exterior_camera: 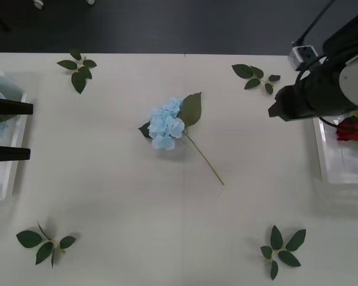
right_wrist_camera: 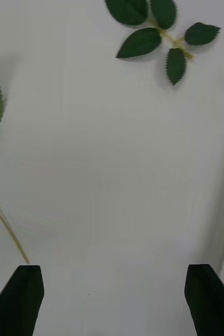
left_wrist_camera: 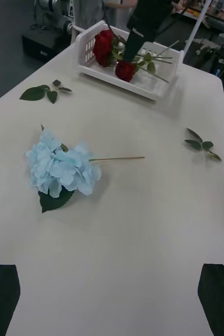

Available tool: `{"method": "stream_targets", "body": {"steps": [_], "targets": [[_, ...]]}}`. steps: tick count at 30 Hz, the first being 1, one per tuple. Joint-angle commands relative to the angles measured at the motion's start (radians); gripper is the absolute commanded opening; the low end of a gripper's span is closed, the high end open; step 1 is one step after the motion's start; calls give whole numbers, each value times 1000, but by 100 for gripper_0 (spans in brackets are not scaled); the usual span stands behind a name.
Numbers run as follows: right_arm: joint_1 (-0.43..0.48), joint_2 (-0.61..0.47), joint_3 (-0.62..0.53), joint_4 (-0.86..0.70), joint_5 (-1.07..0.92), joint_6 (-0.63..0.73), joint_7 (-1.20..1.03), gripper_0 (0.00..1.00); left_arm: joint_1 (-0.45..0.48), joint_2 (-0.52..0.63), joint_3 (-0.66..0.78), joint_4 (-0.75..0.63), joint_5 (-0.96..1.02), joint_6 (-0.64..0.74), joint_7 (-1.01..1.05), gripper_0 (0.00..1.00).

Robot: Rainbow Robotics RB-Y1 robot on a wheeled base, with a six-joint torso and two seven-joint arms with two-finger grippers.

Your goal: Put the red flowers into the right box and the blue flowers into the left box

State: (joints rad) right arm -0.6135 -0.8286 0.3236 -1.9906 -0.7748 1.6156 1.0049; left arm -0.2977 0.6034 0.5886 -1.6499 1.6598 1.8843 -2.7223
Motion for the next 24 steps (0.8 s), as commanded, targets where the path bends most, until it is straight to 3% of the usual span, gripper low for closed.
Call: {"method": "stream_targets", "body": {"steps": [1,6,12,20,24], "targets": [[-69,-9,140,-68,37,-54,-132,79,5,-2,5,-18,9,7,17,100],[-123,23,293,-83,94,-137,-282,79,5,-2,5,-19,9,7,17,100],[-137,68,374,-60,134,-240,-364,79,5,-2,7,-19,9,9,17,100],[-147,94,480,30,144,-419,-342,79,6,-2,8,-18,12,9,17,100],[-147,128,503,85,164,-442,-238,79,6,-2,8,-19,14,7,17,100]]}}
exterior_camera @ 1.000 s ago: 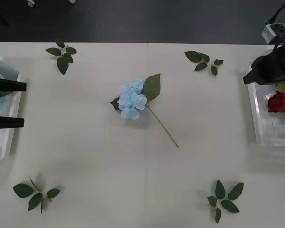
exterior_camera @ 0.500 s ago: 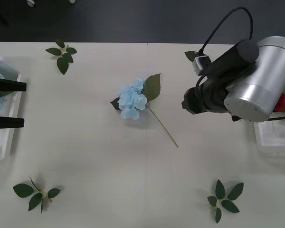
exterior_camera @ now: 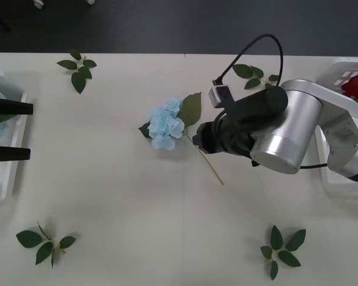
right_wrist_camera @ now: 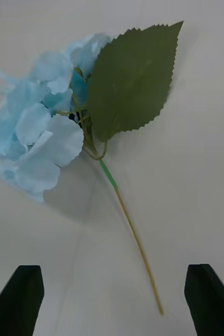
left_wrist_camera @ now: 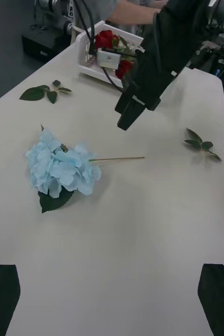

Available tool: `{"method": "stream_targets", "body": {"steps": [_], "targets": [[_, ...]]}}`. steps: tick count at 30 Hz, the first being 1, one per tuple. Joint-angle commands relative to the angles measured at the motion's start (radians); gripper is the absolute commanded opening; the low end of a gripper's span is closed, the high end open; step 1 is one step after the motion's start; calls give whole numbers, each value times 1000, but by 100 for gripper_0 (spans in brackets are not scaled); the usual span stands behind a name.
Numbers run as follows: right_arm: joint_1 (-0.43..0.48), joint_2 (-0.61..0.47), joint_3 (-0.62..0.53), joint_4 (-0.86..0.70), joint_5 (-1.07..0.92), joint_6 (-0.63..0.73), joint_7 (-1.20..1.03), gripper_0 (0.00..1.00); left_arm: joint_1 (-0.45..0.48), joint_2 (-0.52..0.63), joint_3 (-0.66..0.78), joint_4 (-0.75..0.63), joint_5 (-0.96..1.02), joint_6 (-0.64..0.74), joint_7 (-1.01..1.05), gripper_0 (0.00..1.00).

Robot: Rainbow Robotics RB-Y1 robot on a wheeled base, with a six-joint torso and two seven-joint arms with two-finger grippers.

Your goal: Put the red flowers into the right box and the blue flowers into the left box

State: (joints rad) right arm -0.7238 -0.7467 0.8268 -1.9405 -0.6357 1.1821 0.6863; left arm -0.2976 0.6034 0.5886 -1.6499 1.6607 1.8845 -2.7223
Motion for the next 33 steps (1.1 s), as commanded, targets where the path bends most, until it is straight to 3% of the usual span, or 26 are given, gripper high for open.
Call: {"method": "stream_targets", "body": {"steps": [1,12,27,33], "targets": [[-37,55,0,49,21,-9,110,79,6,-2,8,-18,14,7,17,100],[-37,119,0,184,2,-44,435,79,8,-2,8,-19,17,7,17,100],[-52,207,3,413,-24,-156,613,79,8,-2,8,-18,28,7,17,100],[-124,217,94,508,-93,-246,602,79,8,-2,8,-18,30,7,17,100]]}}
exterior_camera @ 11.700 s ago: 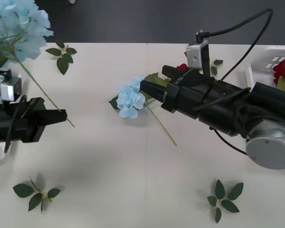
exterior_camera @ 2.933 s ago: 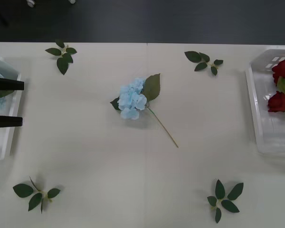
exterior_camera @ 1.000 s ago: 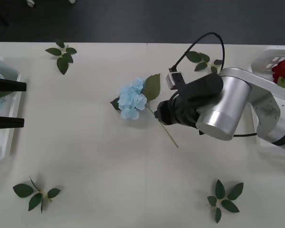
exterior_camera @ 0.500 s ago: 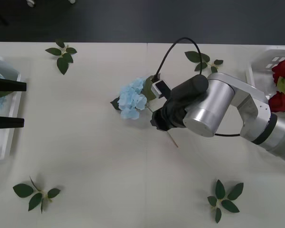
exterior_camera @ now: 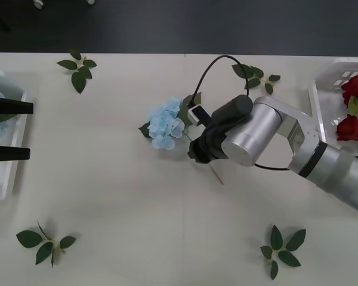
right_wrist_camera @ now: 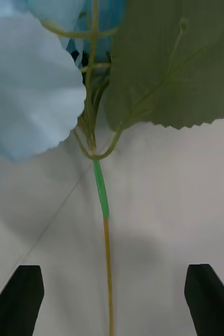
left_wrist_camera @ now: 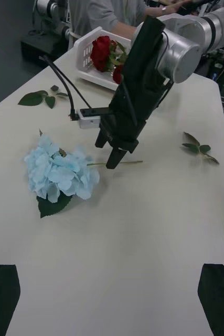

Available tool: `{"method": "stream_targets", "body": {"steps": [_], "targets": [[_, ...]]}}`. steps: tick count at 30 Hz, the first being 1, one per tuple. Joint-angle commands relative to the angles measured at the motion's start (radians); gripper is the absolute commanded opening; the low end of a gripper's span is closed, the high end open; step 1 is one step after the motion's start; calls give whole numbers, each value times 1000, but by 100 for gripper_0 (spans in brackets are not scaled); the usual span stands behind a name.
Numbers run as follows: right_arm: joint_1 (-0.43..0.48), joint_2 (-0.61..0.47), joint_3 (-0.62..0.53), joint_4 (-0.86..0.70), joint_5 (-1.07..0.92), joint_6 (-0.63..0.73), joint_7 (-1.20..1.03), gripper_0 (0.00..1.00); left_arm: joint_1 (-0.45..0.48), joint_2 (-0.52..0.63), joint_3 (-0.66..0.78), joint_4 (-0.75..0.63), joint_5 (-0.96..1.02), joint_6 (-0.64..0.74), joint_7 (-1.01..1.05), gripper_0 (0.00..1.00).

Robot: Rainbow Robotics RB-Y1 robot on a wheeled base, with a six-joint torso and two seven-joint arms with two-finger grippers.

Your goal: Put the red flowers into the right box and the blue flowers into the left box

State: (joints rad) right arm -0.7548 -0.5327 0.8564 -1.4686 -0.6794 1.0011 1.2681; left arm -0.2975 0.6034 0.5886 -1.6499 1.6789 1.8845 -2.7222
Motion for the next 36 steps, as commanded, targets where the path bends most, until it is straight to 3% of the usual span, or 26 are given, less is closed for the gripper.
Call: {"method": "stream_targets", "body": {"steps": [1,36], "targets": [[-104,3,81,51,-66,-93,20,79,8,-2,8,-18,12,7,17,100],[-109,22,135,126,-32,-119,43,79,6,-2,7,-18,16,1,17,100]]}}
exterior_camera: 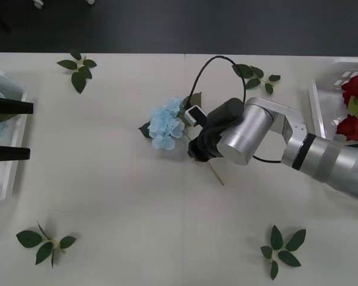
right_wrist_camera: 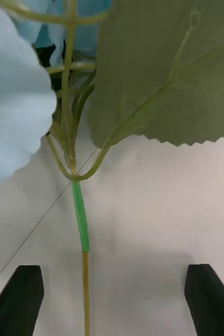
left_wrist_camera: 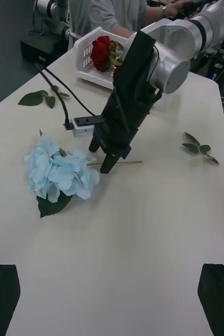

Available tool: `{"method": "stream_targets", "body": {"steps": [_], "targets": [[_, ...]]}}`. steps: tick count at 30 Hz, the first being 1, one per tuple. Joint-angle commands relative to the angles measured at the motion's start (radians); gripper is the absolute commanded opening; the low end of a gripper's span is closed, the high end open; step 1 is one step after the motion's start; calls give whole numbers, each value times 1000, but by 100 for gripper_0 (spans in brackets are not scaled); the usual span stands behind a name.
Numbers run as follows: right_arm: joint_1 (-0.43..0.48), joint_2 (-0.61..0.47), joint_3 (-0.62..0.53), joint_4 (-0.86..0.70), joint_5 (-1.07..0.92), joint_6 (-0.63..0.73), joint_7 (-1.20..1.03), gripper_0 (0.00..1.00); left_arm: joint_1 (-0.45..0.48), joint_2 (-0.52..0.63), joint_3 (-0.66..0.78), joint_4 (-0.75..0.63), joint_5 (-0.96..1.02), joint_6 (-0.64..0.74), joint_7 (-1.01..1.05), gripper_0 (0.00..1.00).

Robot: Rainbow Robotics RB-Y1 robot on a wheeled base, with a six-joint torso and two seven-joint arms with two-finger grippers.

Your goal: Put the red flowers into the right box and the blue flowers into the left box

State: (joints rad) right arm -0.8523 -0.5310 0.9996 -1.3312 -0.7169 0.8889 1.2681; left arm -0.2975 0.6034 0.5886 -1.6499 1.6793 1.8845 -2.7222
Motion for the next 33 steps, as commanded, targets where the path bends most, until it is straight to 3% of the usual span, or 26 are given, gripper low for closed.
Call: {"method": "stream_targets", "body": {"steps": [1,33], "targets": [[-13,20,-9,-11,2,-7,45,79,6,-2,7,-18,16,1,17,100],[-25,31,-7,0,-76,-38,111,79,6,-2,7,-18,16,1,17,100]]}}
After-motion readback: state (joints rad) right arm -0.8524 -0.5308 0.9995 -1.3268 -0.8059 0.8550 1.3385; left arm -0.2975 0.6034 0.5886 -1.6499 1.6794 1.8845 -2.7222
